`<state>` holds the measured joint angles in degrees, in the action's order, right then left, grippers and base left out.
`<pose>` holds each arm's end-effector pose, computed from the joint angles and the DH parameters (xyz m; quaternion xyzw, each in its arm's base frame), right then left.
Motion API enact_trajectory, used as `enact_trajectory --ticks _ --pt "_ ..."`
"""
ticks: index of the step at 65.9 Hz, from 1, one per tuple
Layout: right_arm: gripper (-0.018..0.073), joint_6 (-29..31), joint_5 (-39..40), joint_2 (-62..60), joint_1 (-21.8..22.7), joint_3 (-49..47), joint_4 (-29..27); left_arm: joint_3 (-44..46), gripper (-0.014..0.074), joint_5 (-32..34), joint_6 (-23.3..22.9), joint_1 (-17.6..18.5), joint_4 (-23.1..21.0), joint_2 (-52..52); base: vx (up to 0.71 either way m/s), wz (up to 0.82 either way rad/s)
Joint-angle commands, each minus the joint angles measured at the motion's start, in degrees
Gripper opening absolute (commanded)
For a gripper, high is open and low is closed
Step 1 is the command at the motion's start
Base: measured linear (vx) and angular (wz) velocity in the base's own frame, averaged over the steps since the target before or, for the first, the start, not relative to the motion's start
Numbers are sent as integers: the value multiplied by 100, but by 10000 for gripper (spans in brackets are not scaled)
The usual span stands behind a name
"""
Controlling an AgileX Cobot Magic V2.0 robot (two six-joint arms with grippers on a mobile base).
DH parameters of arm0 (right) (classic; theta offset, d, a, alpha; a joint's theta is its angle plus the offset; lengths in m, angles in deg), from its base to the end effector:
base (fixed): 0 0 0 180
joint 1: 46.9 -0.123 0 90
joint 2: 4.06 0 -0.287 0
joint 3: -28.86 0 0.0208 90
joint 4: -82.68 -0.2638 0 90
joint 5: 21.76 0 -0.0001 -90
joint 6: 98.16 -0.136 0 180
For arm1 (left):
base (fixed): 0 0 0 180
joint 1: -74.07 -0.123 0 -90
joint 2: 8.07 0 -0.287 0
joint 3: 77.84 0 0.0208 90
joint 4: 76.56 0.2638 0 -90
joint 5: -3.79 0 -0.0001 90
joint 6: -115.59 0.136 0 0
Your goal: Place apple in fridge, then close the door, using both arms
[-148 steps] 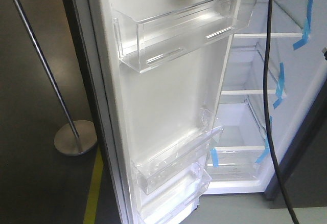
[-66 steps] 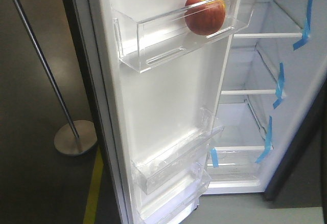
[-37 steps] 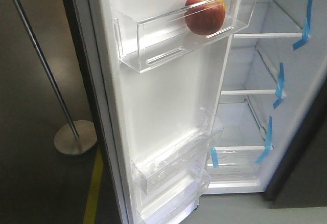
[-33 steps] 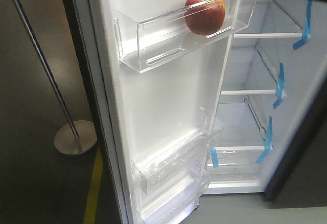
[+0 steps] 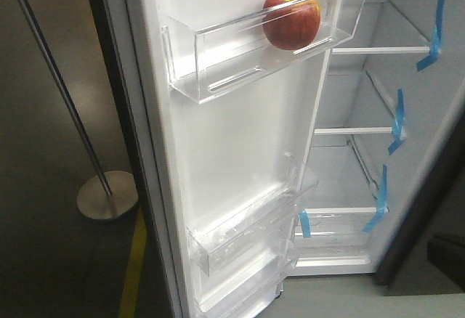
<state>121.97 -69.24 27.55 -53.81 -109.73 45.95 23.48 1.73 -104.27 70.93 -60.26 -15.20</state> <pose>0.1051 0.0732 0.3203 -0.2650 0.7833 0.1598 0.5391 0.1124 0.0076 0.2038 -0.1637 0.6737 -0.1244 0.7098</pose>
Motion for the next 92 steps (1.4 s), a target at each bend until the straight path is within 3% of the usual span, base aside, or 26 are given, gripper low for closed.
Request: enact_trajectory --ticks 1,12,21,28,34,47,60,76,87,92 --pt "-4 4 415 -241 18 104 -161 116 -6 643 -276 32 -98 33 0 0" --pt "-4 -1 361 -322 18 135 -161 145 -6 1518 -390 32 -160 33 0 0" --pt "-4 3 356 -322 18 135 -161 145 -6 2839 -1151 32 -468 33 0 0" --pt "-4 3 356 -322 18 135 -161 219 -6 3490 -2052 32 -591 33 0 0" --pt "-4 3 350 -322 18 135 -161 495 -6 3321 -2560 32 -577 13 0 0" --pt "-3 3 350 -322 18 135 -161 1724 -6 2730 -2559 32 -435 -704 0 0" --pt "-3 3 350 -322 18 135 -171 3236 -6 2807 -2559 32 508 -2377 0 0" --pt "-3 3 350 -322 18 135 -185 4948 -6 3519 -2569 32 623 -4835 0 0" --pt "-3 3 357 -322 18 135 -185 6033 9 3496 -3372 32 638 -6338 0 0" --pt "-3 3 405 -322 18 135 -185 6421 34 3507 -3777 32 878 -6872 0 0"
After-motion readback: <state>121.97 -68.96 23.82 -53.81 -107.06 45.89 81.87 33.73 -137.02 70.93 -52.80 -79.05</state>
